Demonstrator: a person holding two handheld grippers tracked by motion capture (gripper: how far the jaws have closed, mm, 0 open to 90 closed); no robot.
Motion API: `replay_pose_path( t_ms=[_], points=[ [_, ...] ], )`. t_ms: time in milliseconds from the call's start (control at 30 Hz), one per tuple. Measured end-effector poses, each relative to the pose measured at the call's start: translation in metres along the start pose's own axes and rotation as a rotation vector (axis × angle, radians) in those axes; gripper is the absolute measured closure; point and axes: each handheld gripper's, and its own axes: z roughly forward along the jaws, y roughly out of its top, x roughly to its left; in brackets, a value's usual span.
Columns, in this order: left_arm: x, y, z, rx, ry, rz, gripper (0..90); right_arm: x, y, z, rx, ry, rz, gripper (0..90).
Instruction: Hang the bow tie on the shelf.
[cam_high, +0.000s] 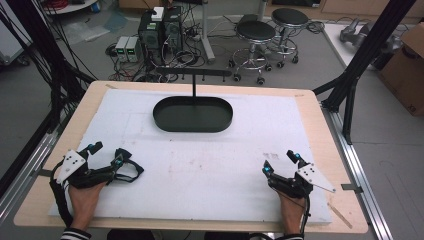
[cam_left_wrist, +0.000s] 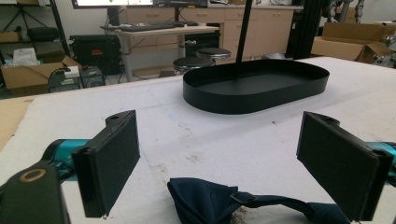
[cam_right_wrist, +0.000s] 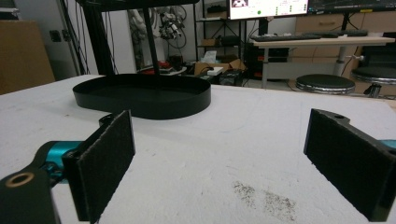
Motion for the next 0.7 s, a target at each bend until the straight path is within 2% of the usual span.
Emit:
replay_pose_path(
  t_ms=[133,333,367,400,500,600,633,700],
  points=[
    [0.001,0.000,0.000,0.001,0.001,-0.005,13.6,0.000,0.000,0.000,-0.002,0.002,-0.005,7.8],
    [0.002,0.001,0.002,0.018,-0.019,-0.011,13.4,0.000,0.000,0.000,-0.001,0.000,0.000,7.8],
    [0.002,0.001,0.002,0.019,-0.019,-0.006,13.4,0.000,0.000,0.000,-0.001,0.001,0.001,7.8],
    [0.003,0.002,0.000,0.027,-0.010,0.018,13.4,-0.001,0.000,0.000,-0.006,-0.001,-0.006,7.7],
    [0.004,0.005,-0.003,0.033,-0.010,0.018,13.4,-0.001,0.000,0.000,-0.006,-0.002,-0.006,7.7],
    [0.009,0.012,-0.007,0.064,-0.026,-0.013,13.4,0.000,0.000,0.000,-0.001,-0.001,0.001,7.8],
    [0.012,0.016,-0.009,0.095,-0.025,-0.026,13.4,0.000,0.000,0.000,0.000,-0.002,0.002,7.7],
    [0.013,0.018,-0.010,0.108,-0.029,-0.029,13.4,0.000,0.000,0.000,-0.001,-0.002,0.000,7.7]
  ],
)
